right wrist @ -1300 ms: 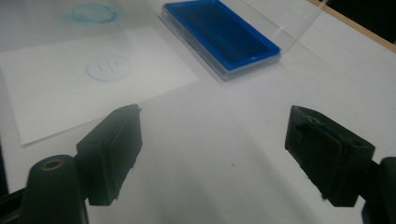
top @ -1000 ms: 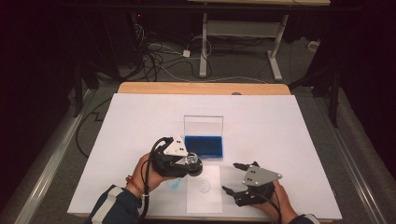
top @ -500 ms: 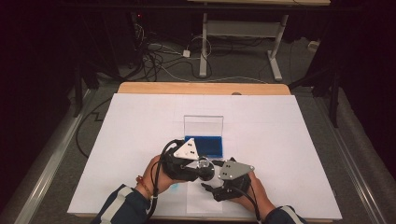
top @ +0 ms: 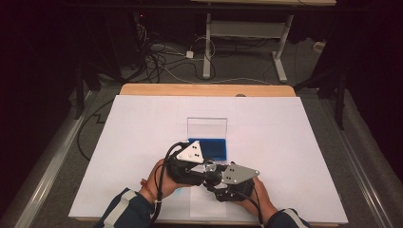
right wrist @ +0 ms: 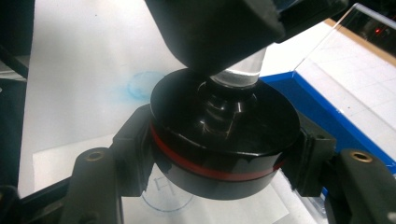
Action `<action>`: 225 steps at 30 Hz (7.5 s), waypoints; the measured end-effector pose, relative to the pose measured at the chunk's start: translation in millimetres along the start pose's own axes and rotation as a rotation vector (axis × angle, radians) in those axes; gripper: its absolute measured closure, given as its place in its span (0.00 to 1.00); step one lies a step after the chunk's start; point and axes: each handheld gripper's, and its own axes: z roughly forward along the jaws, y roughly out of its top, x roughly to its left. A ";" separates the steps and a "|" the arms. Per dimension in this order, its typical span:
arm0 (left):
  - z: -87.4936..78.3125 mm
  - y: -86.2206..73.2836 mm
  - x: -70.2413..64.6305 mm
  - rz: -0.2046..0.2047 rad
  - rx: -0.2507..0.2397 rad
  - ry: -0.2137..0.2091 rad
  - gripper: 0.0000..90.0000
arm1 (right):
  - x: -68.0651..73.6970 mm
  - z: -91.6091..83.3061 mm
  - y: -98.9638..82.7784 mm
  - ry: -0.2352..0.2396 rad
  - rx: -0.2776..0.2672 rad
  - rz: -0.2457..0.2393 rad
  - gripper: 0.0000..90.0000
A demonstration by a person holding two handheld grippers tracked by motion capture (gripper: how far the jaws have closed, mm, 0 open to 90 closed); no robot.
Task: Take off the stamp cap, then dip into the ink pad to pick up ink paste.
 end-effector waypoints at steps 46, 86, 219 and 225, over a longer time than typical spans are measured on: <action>-3.8 4.2 -15.9 0.092 -0.025 0.043 0.60 | 1.8 -9.0 7.3 0.024 0.028 0.001 0.42; -31.0 -18.3 11.9 0.026 -0.017 0.141 0.60 | -23.8 -81.0 -28.3 -0.134 0.088 0.023 0.42; 55.3 7.3 98.6 -0.061 0.157 0.137 0.60 | -35.6 -107.7 -52.7 -0.207 0.133 0.075 0.42; 57.6 2.4 101.7 -0.078 0.150 0.124 0.60 | -36.4 -108.8 -53.6 -0.207 0.132 0.081 0.42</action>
